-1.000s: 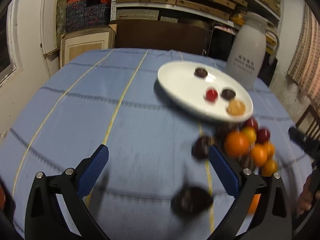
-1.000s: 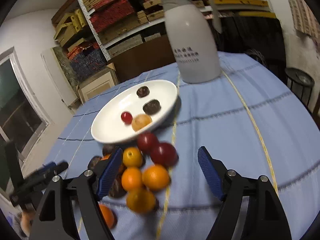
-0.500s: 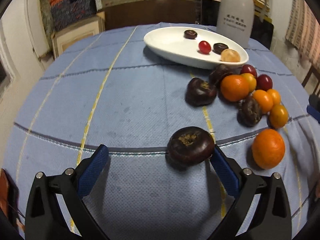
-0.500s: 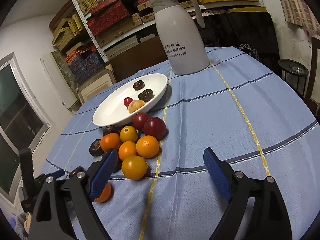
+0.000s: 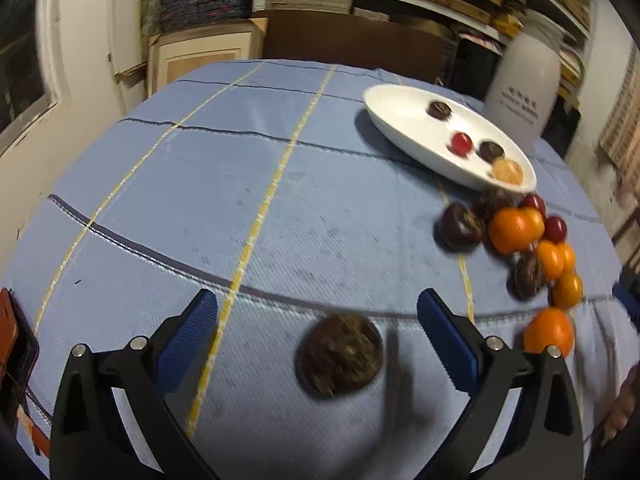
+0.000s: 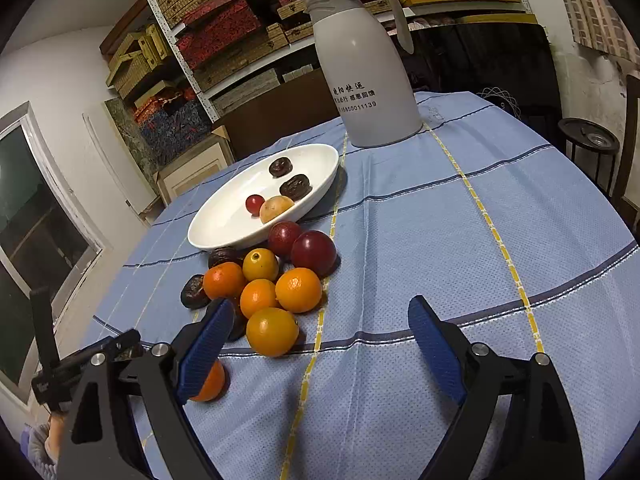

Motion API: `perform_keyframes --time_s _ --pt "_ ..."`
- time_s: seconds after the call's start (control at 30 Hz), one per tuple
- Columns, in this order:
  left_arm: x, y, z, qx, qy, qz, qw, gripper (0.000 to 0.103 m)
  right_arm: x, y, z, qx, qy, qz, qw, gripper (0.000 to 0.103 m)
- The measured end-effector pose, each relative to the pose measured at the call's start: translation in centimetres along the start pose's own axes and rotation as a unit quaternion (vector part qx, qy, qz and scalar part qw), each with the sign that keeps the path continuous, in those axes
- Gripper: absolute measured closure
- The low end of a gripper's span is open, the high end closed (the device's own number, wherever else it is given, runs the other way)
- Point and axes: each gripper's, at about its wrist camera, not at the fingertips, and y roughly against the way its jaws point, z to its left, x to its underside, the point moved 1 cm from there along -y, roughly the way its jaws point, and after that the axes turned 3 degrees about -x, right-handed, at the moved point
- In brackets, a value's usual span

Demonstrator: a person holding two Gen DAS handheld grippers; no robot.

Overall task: Organize fruits
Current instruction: 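Grasp a dark brown fruit with the left gripper while the right gripper grasps an orange mandarin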

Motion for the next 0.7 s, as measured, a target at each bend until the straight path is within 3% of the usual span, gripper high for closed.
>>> perform_keyframes --time_s 0.5,0.7 --pt "2.3 0.3 -1.6 0.022 -0.057 0.03 0.9977 0.005 0.8 -0.3 1.4 -0.007 0.035 0.014 0.999 0.013" --pt "2.4 0.1 -1.6 0.023 -0.058 0.037 0.9974 0.005 1.7 -0.4 3.2 -0.04 0.071 0.035 0.996 0.013"
